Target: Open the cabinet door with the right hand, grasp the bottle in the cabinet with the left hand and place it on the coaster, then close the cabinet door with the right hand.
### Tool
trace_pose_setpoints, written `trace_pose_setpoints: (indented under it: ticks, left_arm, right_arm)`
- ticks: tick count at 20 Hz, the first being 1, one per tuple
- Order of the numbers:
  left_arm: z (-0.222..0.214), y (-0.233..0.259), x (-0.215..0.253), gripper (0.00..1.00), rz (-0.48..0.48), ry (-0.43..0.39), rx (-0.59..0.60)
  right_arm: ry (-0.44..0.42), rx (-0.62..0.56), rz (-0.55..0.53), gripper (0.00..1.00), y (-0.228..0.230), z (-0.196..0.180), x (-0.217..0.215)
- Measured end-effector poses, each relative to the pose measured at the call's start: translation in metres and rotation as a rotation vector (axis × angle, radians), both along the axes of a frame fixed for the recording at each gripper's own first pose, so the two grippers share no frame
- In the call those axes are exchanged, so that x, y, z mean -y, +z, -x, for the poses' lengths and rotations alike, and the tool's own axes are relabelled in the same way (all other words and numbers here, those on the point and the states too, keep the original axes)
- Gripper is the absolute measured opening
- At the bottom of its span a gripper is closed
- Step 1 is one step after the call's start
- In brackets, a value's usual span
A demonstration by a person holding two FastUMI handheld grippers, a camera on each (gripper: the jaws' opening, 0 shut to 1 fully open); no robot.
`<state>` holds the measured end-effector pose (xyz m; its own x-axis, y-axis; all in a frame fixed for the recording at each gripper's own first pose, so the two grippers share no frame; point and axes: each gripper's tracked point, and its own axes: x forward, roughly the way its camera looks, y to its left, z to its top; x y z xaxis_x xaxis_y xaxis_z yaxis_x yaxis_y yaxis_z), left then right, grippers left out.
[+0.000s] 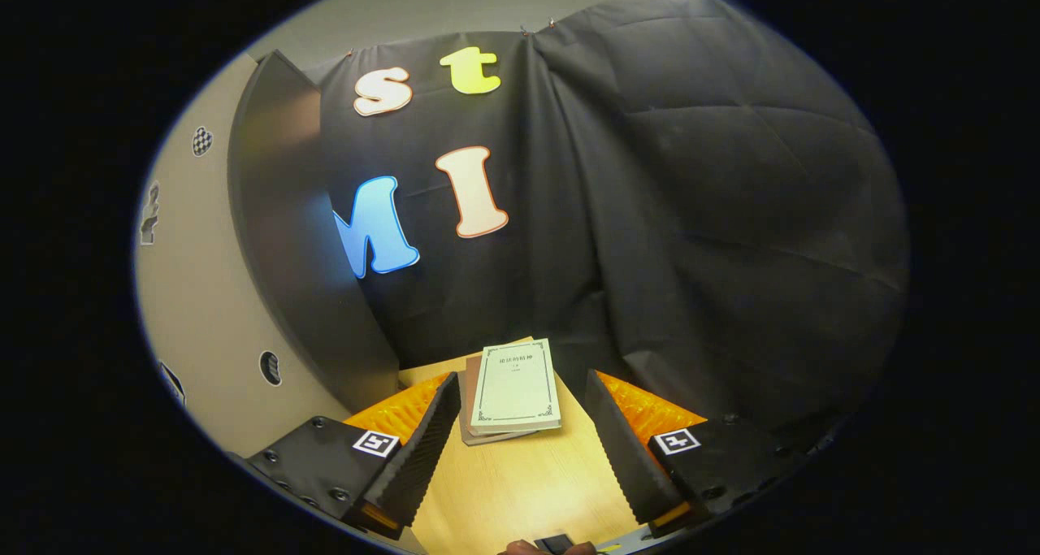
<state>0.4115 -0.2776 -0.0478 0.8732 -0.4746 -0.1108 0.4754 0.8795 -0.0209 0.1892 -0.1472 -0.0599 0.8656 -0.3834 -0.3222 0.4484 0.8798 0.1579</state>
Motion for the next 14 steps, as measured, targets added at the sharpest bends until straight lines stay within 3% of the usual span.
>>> trace_pose_setpoints:
  ticks: [8, 10, 14]
  left_arm:
    - [-0.017, -0.013, -0.004, 0.89, -0.004, 0.066, -0.021]
    - [-0.020, -0.010, -0.002, 0.75, -0.005, 0.068, -0.011]
    - [-0.009, -0.005, -0.001, 0.74, 0.040, 0.053, -0.014]
  right_arm:
    - [0.039, -0.010, -0.009, 0.98, -0.008, -0.016, -0.008]
    - [0.051, -0.008, -0.027, 0.98, -0.011, -0.020, -0.011]
    - [0.072, -0.014, -0.043, 0.98, -0.017, -0.025, -0.014]
